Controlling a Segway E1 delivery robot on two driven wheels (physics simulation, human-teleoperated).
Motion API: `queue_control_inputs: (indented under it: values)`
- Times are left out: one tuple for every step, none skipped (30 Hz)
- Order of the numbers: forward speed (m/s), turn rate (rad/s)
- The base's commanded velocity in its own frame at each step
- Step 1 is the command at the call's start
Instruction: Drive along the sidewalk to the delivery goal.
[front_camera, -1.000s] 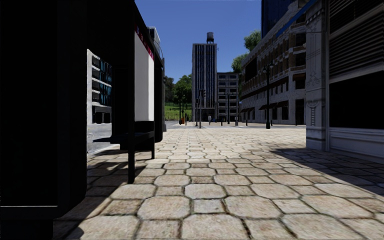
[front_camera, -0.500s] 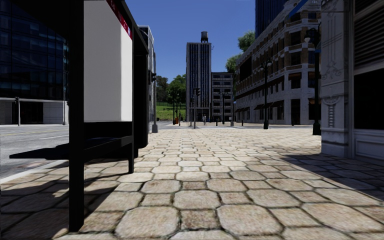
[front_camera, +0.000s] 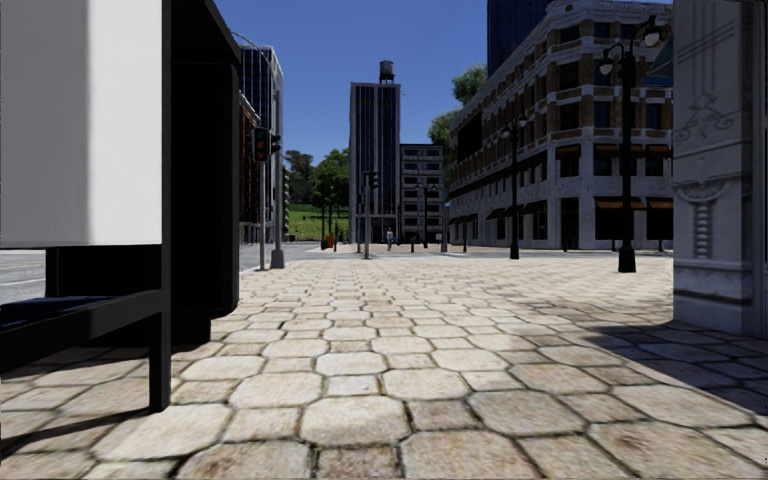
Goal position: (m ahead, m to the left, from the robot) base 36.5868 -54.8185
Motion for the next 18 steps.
queue_control_inputs:
  values:
    - [2.00,0.00]
    - [2.00,0.00]
    - [2.00,0.00]
    - [2.00,0.00]
    - [2.00,0.00]
    - [2.00,0.00]
    - [2.00,0.00]
    - [2.00,0.00]
    - [2.00,0.00]
    - [2.00,0.00]
    - [2.00,0.00]
    - [2.00,0.00]
    - [2.00,0.00]
    - [2.00,0.00]
    - [2.00,0.00]
    - [2.00,0.00]
    - [2.00,-0.02]
    - [2.00,-0.02]
